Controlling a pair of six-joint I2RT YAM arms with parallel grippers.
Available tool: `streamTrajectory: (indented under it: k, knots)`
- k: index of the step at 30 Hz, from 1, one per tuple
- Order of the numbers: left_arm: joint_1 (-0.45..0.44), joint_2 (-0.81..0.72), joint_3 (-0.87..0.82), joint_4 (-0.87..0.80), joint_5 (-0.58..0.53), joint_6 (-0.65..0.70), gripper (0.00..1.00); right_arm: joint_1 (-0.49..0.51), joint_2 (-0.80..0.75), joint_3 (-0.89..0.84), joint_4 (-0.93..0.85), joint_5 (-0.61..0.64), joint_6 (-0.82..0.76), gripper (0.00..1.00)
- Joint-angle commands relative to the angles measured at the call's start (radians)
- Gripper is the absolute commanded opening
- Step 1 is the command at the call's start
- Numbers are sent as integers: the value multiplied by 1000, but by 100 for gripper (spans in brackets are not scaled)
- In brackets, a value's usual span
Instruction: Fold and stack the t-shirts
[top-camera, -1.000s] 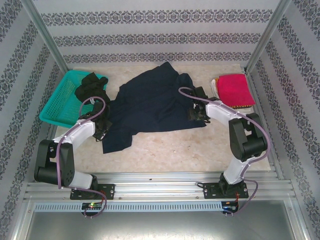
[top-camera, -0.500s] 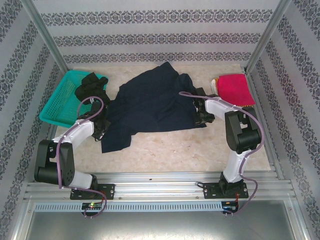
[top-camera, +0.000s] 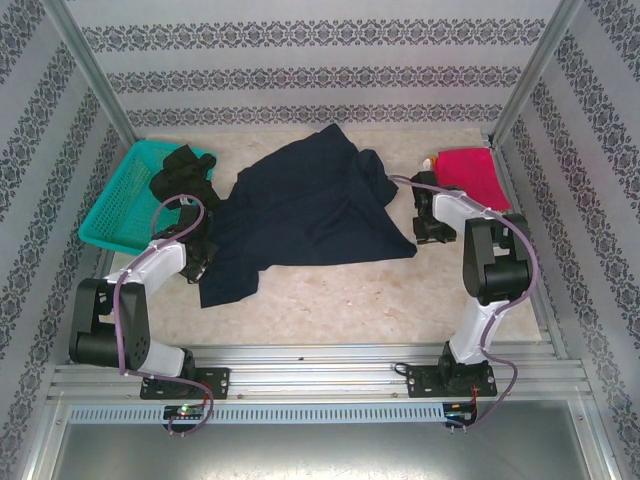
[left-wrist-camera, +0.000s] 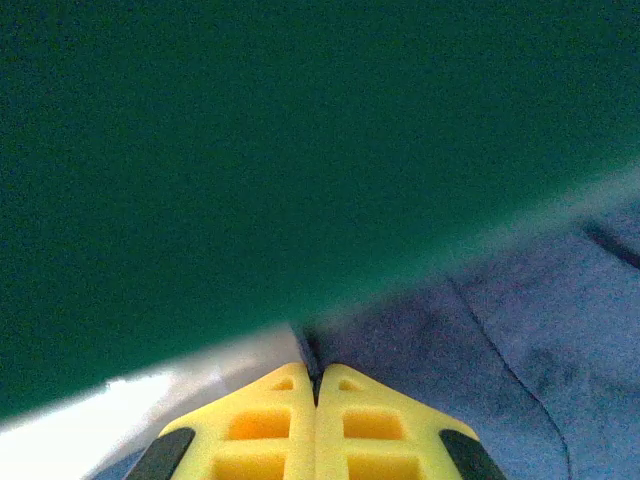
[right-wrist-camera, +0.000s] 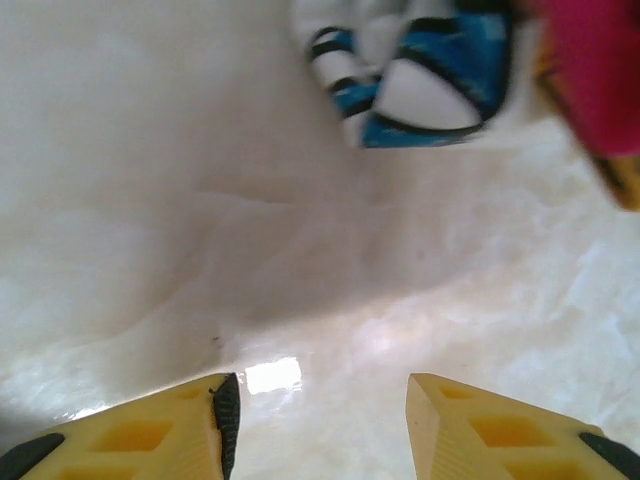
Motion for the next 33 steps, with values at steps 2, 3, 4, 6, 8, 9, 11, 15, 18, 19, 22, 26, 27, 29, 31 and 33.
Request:
streamTrajectory:
  k: [2, 3, 4, 6, 8, 9, 11, 15, 18, 19, 22, 26, 27, 29, 31, 33]
  knots:
    - [15, 14, -11, 8, -8, 22, 0, 7, -145, -67, 79, -133, 59, 51]
    - [15, 13, -13, 8, -6, 22, 0, 11, -175, -96, 107, -195, 75, 51]
    - [15, 13, -14, 10, -5, 22, 0, 13, -195, -116, 120, -245, 90, 52]
    - [15, 9, -14, 8, -6, 25, 0, 16, -228, -156, 134, -346, 110, 53]
    - [16, 8, -15, 7, -7, 27, 0, 28, -247, -190, 128, -410, 96, 56]
    - [17, 7, -13, 5, -7, 30, 0, 38, -252, -205, 111, -424, 82, 58]
    - [18, 6, -14, 5, -9, 34, 0, 57, -250, -217, 67, -425, 45, 63]
    - [19, 15, -15, 20, -4, 33, 0, 120, -208, -199, 7, -261, -37, 65]
    - [19, 26, -7, 22, 8, 32, 0, 128, -167, -163, -6, -183, -47, 59]
    - [19, 28, -7, 24, 11, 34, 0, 128, -159, -156, -4, -175, -47, 56]
    - [19, 32, -8, 22, 10, 37, 0, 130, -143, -149, 5, -191, -48, 50]
    - [19, 28, -13, 25, 10, 37, 0, 121, -126, -154, 30, -215, -36, 47]
    - [19, 29, -13, 27, 10, 38, 0, 113, -122, -156, 42, -231, -31, 45]
    - [19, 30, -9, 27, 11, 40, 0, 101, -118, -152, 53, -262, -24, 41]
    - [19, 30, -4, 23, 11, 42, 0, 93, -111, -150, 63, -292, -32, 37]
    - [19, 29, -2, 24, 13, 42, 0, 83, -101, -146, 71, -315, -36, 33]
